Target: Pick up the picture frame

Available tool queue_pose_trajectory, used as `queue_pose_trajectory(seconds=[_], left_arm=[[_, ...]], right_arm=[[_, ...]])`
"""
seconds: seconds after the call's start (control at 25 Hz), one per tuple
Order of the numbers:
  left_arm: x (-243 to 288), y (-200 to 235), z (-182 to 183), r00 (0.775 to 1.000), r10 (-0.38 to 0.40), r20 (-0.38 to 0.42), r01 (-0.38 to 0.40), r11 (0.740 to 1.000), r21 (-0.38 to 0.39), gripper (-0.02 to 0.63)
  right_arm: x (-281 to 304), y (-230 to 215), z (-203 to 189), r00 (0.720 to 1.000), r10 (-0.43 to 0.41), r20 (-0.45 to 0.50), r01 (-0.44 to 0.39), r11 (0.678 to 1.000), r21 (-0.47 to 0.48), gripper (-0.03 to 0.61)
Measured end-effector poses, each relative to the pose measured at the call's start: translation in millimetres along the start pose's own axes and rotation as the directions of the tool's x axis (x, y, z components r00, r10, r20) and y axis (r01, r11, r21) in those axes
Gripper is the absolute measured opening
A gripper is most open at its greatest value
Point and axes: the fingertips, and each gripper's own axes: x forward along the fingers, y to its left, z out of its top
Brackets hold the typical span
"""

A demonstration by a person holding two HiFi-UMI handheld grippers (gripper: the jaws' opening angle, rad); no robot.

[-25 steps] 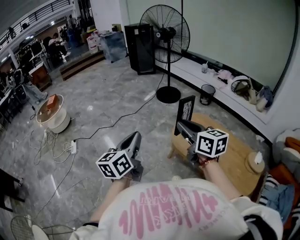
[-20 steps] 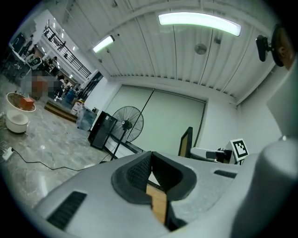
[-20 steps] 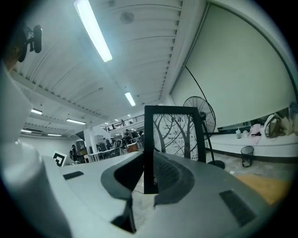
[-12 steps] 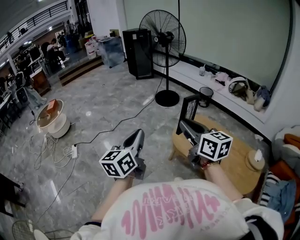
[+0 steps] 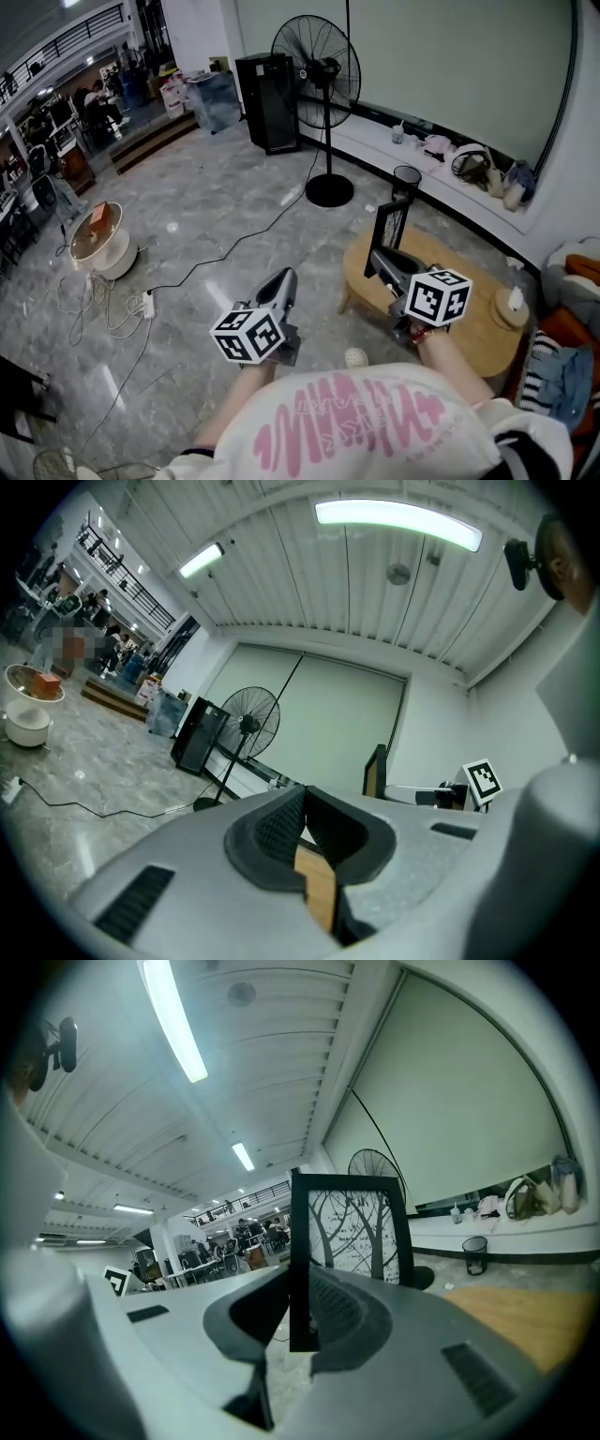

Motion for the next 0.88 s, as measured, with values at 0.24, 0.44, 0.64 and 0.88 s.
queue_pose_trajectory(seconds=[0.24, 0.44, 0.64, 0.88], left_arm=[[-11, 2, -10, 1.0, -0.004, -0.01, 0.004, 1.0, -0.022, 0.003], [-13, 3, -18, 1.0, -0.001, -0.021, 0.001, 1.0, -0.03, 0.003], [-17, 4, -23, 0.999, 0.006, -0.031, -0.007, 0.999, -0.04, 0.003], [-22, 1, -27, 0.999, 0.008, -0.033, -0.009, 0.999, -0.05, 0.003]], right_arm=[[-9, 2, -17, 0.999, -0.038, -0.028, 0.037, 0.999, -0.015, 0.069], [-15, -8, -30, 0.996, -0.068, -0.05, 0.068, 0.998, -0.018, 0.069], [-18, -12, -35, 0.995, -0.081, -0.063, 0.082, 0.997, 0.004, 0.069], [-23, -18, -40, 0.992, -0.099, -0.079, 0.1, 0.995, 0.006, 0.069]])
